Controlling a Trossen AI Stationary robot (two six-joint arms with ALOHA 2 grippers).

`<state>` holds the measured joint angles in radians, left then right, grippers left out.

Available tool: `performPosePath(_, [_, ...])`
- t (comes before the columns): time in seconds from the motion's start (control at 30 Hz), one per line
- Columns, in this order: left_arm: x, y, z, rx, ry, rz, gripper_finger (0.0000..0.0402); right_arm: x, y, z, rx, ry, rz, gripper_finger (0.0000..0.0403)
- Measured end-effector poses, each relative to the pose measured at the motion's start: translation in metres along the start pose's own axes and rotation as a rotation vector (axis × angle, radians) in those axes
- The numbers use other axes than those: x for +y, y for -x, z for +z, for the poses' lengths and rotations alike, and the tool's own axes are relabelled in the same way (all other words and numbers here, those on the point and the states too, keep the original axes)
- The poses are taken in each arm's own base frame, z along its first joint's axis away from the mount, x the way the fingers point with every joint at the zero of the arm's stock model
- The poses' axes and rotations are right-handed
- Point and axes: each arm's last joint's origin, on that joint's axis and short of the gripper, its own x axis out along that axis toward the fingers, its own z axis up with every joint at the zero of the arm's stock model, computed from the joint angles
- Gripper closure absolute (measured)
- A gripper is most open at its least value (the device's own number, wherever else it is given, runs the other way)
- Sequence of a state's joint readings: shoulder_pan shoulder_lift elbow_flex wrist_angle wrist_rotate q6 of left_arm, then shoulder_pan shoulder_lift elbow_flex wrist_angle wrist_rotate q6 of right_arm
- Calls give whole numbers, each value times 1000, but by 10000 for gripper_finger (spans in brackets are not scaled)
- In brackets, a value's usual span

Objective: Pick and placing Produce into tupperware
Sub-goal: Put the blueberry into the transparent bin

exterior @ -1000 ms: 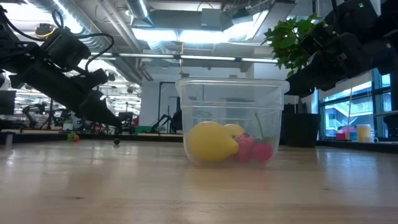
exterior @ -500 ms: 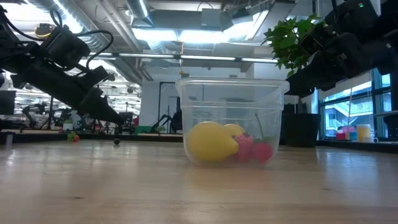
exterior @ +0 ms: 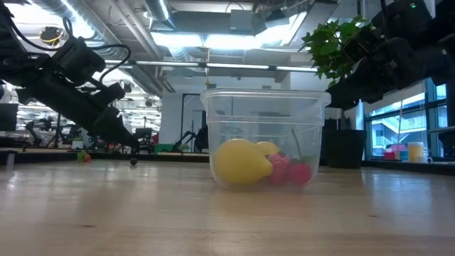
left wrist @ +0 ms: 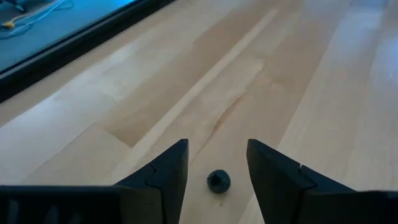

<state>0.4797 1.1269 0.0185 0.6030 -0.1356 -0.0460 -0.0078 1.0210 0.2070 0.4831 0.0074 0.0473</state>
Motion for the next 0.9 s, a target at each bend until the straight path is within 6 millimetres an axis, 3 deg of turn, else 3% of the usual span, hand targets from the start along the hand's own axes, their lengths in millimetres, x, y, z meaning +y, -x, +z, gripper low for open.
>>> performPosePath(0.17, [-1, -1, 4, -44, 2, -27, 245, 0, 0, 0, 0, 2, 0, 205])
performPosePath(0.9, [-2, -18, -12, 28, -2, -6, 245, 0, 0, 0, -2, 3, -2, 205])
